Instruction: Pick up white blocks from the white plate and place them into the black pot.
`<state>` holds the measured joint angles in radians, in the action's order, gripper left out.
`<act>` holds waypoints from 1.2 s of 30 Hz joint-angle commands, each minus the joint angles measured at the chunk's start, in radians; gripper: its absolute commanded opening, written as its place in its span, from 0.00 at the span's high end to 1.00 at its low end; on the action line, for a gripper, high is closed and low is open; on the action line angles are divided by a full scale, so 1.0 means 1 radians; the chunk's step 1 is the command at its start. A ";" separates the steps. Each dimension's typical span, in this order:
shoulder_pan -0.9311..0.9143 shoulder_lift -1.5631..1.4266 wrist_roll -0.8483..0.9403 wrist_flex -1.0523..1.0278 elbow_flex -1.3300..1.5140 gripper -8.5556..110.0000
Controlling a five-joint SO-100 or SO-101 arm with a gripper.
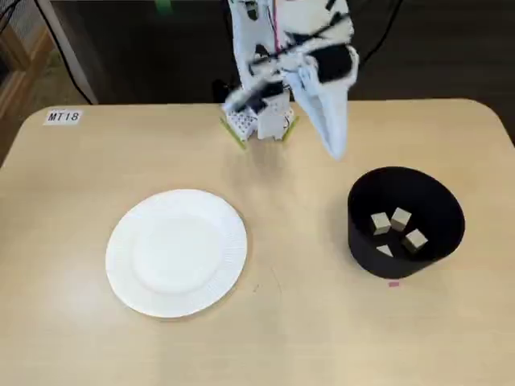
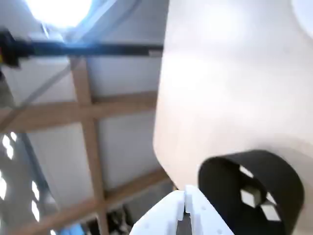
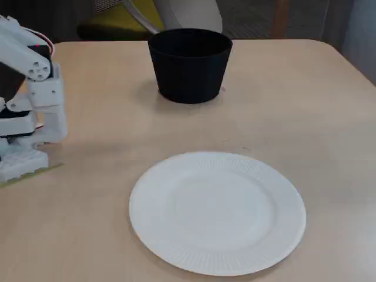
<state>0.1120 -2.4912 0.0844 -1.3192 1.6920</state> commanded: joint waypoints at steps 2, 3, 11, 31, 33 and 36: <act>-0.114 -0.169 -0.018 -0.161 -0.049 0.95; -0.103 -0.219 -0.026 -0.187 -0.011 0.95; -0.034 -0.483 -0.041 -0.069 0.468 0.95; -0.095 -0.762 -0.020 0.195 1.215 0.95; -0.094 -0.762 -0.018 0.204 1.244 0.95; -0.094 -0.762 -0.003 0.224 1.279 0.95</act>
<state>0.0153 -3.2490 0.0629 -1.1183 2.9667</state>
